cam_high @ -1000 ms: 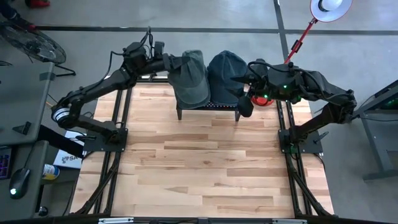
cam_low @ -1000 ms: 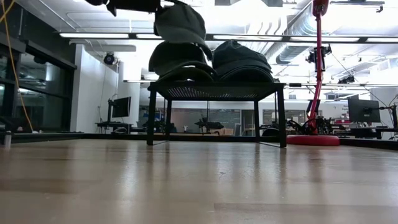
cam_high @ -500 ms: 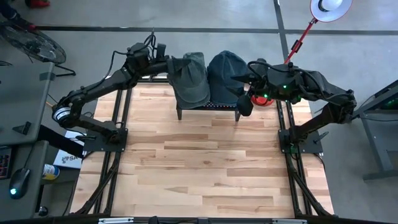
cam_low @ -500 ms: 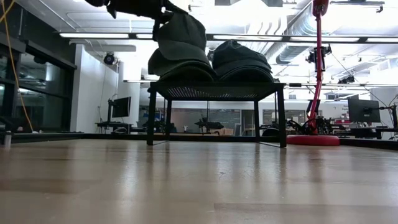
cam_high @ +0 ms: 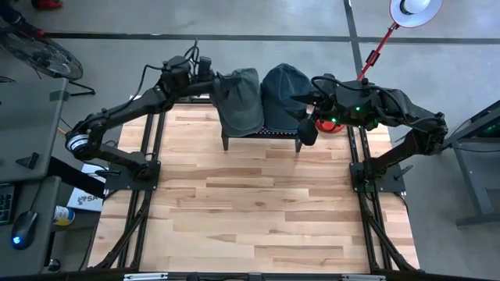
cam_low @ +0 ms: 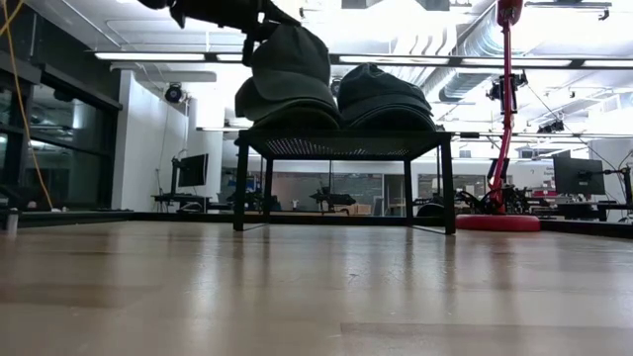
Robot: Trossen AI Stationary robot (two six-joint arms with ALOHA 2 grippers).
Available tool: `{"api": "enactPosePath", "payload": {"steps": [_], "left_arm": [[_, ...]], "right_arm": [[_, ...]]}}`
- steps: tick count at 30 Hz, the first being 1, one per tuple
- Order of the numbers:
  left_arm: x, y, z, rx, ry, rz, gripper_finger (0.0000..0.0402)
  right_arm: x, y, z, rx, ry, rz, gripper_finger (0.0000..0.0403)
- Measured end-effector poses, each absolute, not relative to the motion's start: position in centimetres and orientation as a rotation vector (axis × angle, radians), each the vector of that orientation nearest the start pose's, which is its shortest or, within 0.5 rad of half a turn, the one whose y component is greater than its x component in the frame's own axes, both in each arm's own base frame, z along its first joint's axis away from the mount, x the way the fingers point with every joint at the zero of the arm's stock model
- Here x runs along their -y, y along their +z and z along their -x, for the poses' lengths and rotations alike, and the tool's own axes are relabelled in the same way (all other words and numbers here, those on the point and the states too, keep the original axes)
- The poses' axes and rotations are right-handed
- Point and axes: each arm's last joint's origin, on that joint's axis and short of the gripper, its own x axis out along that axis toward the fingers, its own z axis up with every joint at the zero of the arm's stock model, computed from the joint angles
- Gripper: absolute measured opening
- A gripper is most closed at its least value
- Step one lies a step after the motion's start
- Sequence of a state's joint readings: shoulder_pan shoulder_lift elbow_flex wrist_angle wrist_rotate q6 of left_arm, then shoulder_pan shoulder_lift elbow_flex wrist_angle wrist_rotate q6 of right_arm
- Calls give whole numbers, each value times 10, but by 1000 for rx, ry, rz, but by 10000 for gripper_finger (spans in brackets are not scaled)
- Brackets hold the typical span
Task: Pick & Place hat
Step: Stack the dark green cap on top of the other dark green caps on the shelf, then return to Home Position
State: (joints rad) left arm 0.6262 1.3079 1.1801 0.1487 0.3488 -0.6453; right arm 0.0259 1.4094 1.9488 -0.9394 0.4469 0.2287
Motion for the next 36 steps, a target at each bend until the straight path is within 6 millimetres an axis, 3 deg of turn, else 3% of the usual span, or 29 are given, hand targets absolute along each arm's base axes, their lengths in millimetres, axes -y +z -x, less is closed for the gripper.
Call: {"api": "enactPosePath", "payload": {"steps": [9,21,31,36], "left_arm": [[-152,388,-256,77,262,477,115],[-151,398,-254,150,285,324,246],[-151,400,-253,148,293,210,265],[-147,420,-247,179,283,146,265]], "right_arm": [[6,504,-243,-347,-459,-133,196],[6,504,-243,-347,-459,-134,196],[6,503,-243,-357,-460,-131,196],[6,503,-239,-377,-459,-118,196]]}}
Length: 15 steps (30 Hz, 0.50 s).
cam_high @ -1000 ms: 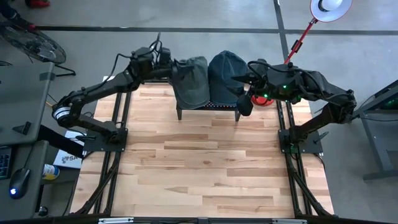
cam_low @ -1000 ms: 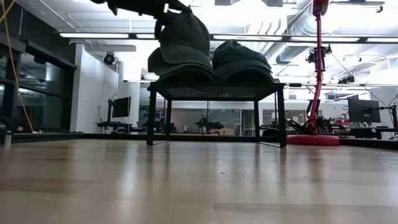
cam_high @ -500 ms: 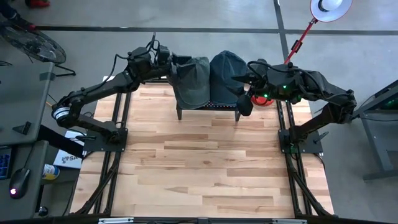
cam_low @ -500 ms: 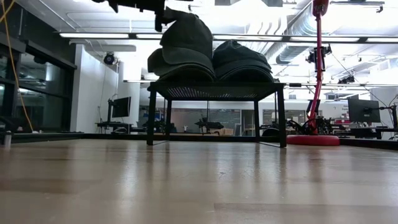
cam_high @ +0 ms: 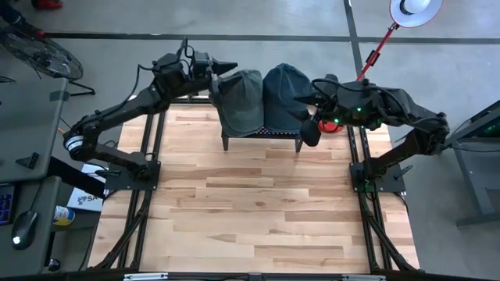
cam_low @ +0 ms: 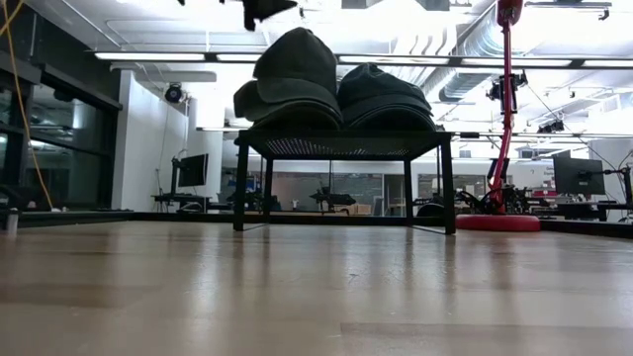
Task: Pick & Place hat
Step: Return to Home Position
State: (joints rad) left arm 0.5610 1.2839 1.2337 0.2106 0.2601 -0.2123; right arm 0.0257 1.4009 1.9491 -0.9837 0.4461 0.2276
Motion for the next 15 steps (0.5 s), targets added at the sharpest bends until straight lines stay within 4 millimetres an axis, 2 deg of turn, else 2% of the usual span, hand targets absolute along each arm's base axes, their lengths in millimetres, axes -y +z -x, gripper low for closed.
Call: {"api": "enactPosePath", "payload": {"steps": [12,15], "left_arm": [[-124,469,-213,165,271,68,266],[-117,475,-200,167,278,68,266]], "right_arm": [[7,508,-224,-373,-466,-74,196],[7,509,-220,-388,-464,-44,196]]}}
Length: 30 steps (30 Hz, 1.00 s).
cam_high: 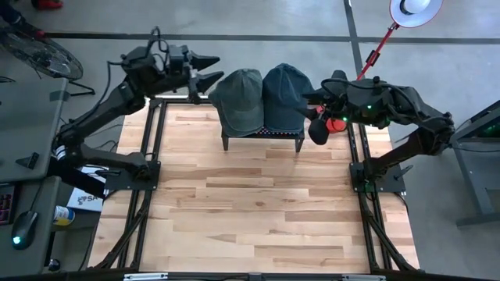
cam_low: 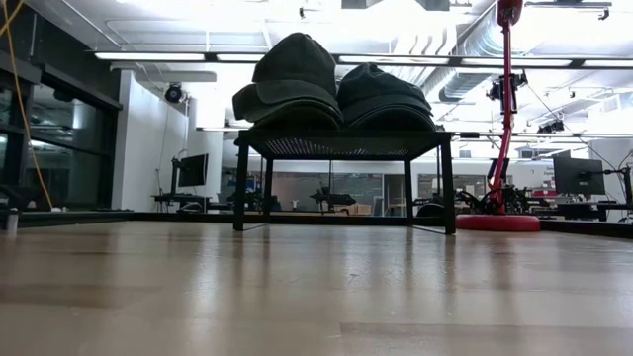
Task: Pick & Place hat
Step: Return to Home Position
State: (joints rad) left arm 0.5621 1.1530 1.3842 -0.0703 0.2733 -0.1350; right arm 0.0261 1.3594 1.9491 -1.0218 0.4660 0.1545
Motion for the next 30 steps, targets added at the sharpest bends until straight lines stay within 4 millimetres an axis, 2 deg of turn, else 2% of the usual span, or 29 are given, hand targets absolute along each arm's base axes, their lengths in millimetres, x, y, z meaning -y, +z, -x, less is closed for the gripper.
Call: {"api": "enactPosePath", "payload": {"steps": [7,12,15,18,22,26,30], "left_arm": [[-94,483,-163,131,287,76,266],[-73,478,-130,22,295,67,266],[-61,467,-109,-66,320,69,266],[-53,443,-97,-168,333,95,266],[-46,406,-86,-204,333,147,266],[-42,367,-79,-143,334,236,266],[-39,329,-76,-39,304,294,266]], "right_arm": [[7,509,-207,-409,-456,-75,196],[5,503,-188,-510,-390,-144,196],[3,492,-182,-559,-458,-177,196],[1,472,-185,-542,-502,-189,196],[-2,430,-194,-443,-453,-238,196],[-4,378,-198,-259,-332,-317,196],[-2,335,-189,-64,-256,-376,196]]}}
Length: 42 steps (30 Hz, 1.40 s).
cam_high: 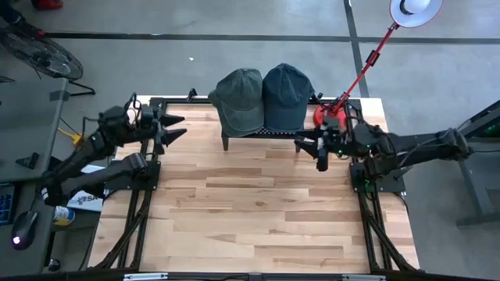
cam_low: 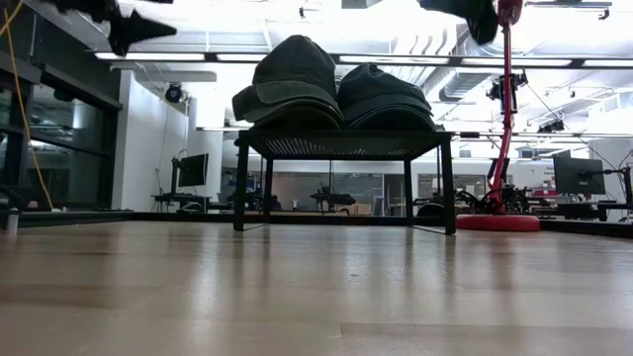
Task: Pick & Place hat
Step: Return to Home Position
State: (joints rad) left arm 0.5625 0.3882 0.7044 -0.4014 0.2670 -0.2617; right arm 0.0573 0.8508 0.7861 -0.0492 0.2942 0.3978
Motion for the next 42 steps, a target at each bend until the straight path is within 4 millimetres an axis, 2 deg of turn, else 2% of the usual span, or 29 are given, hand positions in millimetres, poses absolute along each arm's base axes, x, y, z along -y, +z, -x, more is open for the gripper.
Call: {"api": "enactPosePath", "payload": {"steps": [7,16,21,25,28,42], "left_arm": [[-40,273,-79,88,271,382,266],[-46,221,-87,166,273,407,266],[-50,197,-90,249,295,421,266],[-51,191,-90,292,332,416,266],[-53,184,-91,232,379,424,266],[-54,166,-92,73,458,471,266]], "right_arm": [[9,285,-159,199,-208,-423,196],[22,244,-126,361,-180,-376,196],[27,218,-118,365,-171,-406,196],[30,207,-114,372,-172,-400,196],[33,198,-112,356,-187,-400,196],[40,170,-114,44,-155,-396,196]]}}
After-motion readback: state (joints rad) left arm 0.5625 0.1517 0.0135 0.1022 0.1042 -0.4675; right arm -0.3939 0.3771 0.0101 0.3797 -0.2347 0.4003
